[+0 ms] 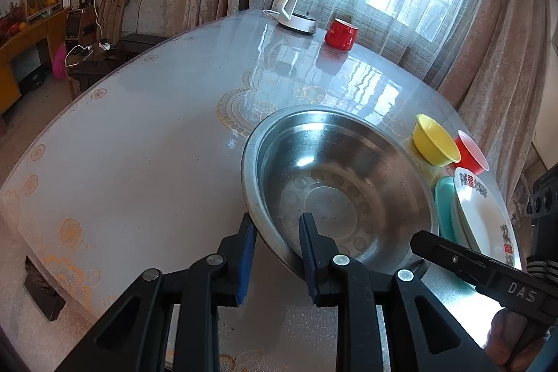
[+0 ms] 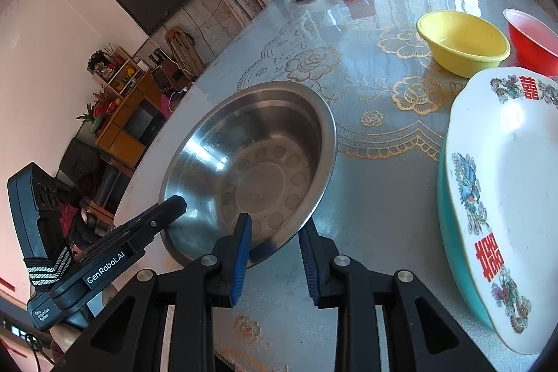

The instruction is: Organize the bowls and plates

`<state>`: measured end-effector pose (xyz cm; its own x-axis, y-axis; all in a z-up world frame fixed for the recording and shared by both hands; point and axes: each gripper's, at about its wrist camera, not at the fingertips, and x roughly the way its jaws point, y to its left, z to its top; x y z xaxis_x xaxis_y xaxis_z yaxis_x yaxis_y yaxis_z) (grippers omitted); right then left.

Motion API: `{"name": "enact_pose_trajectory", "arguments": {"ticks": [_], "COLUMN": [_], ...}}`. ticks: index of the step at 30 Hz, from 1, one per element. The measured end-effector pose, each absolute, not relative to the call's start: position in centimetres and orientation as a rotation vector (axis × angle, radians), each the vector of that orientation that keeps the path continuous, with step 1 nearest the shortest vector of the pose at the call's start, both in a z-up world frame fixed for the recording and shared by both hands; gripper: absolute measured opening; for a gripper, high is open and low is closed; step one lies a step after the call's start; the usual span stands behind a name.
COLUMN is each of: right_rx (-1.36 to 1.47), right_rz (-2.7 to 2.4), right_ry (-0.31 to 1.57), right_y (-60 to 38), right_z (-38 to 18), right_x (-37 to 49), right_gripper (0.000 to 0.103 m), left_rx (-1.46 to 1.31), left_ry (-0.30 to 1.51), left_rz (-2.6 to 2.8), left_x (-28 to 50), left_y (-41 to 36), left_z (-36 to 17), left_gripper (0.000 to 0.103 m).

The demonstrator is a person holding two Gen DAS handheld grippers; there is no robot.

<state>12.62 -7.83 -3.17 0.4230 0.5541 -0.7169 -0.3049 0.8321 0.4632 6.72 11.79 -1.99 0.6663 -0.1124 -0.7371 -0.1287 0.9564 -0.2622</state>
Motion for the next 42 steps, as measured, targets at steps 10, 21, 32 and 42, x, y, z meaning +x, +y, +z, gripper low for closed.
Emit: {"name": "enact_pose_trajectory", "arguments": {"ticks": [10,21,32,42], "right_rx": [0.268,0.188,0.198,0.246], "right_rz": [0.523,0.490,0.449,0.390], "right_ry": [0.951,0.848,0.831,0.793], "right_y": [-8.6,-8.8,-10.3,-13.3], "right_z": [-2.6,-1.3,-1.0,-0.2], "right_x": [12.2,11.0,11.0,11.6], "right_gripper": [0.029,0.031,0.032,0.036], "left_rx": [-0.262,-0.218,-0.163,-0.112], "left_ry": [0.796,0.752,0.753,0.765], "left_rz": [0.083,0.084,0.030,-0.003], "left_x": [5.8,5.3,5.2,5.9], "left_y": [12.0,11.0,8.1,5.8], "left_z": [-1.0,0.5,0.8,0.6], "left_gripper": [0.027,0.028,0.028,0.029]}}
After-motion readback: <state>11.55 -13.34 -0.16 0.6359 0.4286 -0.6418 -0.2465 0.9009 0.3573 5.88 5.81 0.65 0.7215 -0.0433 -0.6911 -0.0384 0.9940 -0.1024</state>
